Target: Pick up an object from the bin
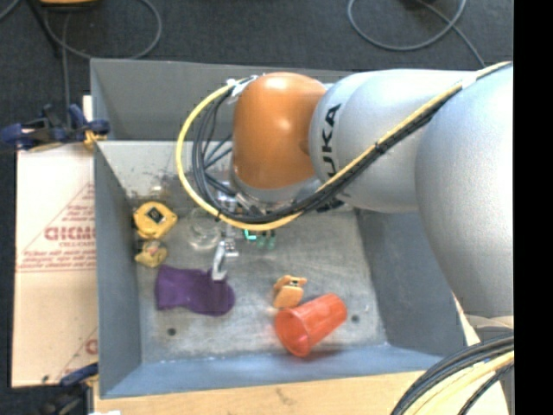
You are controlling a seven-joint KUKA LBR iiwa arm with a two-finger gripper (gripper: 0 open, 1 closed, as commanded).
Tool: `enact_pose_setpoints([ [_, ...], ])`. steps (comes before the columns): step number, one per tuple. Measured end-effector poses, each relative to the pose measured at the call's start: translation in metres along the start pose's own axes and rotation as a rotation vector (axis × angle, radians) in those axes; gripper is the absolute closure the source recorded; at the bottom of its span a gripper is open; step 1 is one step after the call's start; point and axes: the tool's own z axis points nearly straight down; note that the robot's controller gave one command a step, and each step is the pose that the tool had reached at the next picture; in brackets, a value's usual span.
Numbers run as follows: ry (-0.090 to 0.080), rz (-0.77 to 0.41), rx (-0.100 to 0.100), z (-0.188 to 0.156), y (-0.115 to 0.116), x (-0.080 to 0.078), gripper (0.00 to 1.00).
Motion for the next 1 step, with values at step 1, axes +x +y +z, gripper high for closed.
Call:
enact_pose_setpoints([
  [1,-0.007,0.003,-0.001,-0.0048,-0.0005,-0.0016,0.0],
])
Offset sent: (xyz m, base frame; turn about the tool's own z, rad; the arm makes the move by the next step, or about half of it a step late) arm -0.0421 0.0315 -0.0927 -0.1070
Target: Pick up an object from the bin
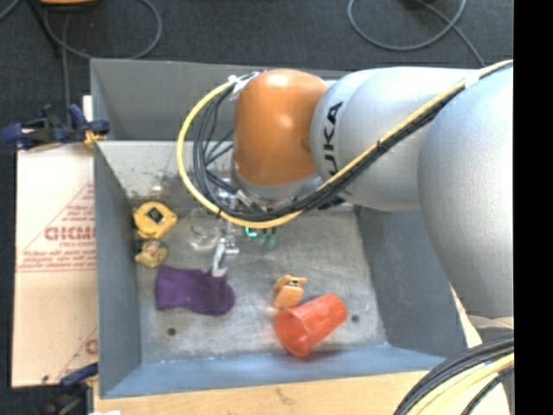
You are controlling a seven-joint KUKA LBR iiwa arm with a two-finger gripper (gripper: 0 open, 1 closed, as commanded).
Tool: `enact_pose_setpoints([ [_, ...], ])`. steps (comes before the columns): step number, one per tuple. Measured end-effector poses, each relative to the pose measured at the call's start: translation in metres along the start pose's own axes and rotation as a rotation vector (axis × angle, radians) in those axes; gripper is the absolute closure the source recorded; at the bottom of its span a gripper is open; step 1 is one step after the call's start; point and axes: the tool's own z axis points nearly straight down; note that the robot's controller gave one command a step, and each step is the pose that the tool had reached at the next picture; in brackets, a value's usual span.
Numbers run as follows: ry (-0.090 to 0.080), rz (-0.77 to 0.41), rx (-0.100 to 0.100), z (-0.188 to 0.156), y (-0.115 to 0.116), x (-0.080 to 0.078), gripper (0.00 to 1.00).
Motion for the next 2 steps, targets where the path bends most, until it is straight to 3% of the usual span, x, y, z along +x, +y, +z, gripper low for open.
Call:
enact_pose_setpoints([
  [1,-0.006,-0.054,0.001,0.048,0.015,0.02,0.0],
  [2,0.019,-0.232,0.002,0.091,0.01,0.058,1.0],
])
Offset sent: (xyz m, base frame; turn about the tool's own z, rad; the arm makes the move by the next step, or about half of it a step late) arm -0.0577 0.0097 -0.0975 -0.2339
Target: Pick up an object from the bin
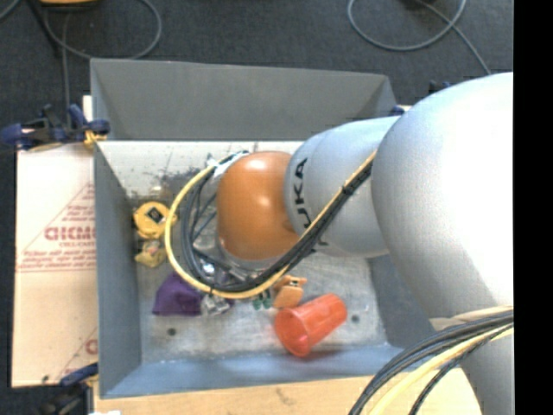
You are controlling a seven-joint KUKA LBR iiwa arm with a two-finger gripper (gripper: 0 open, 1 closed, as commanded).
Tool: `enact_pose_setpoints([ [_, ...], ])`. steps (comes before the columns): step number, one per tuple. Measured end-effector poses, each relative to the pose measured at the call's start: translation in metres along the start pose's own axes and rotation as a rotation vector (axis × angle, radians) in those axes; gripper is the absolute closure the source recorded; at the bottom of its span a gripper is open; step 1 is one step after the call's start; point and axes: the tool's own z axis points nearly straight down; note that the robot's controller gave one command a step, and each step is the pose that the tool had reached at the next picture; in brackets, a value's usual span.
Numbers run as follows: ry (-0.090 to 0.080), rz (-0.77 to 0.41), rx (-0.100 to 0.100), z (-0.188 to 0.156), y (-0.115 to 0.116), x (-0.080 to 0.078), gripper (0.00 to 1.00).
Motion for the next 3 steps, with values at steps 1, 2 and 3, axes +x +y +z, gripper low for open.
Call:
enact_pose_setpoints([
  [1,-0.002,0.0,0.0,0.0,0.0,0.0,1.0],
  [2,-0.022,-0.063,-0.014,-0.002,-0.02,0.0,1.0],
  [3,-0.028,-0.211,0.002,-0.184,0.042,0.01,1.0],
])
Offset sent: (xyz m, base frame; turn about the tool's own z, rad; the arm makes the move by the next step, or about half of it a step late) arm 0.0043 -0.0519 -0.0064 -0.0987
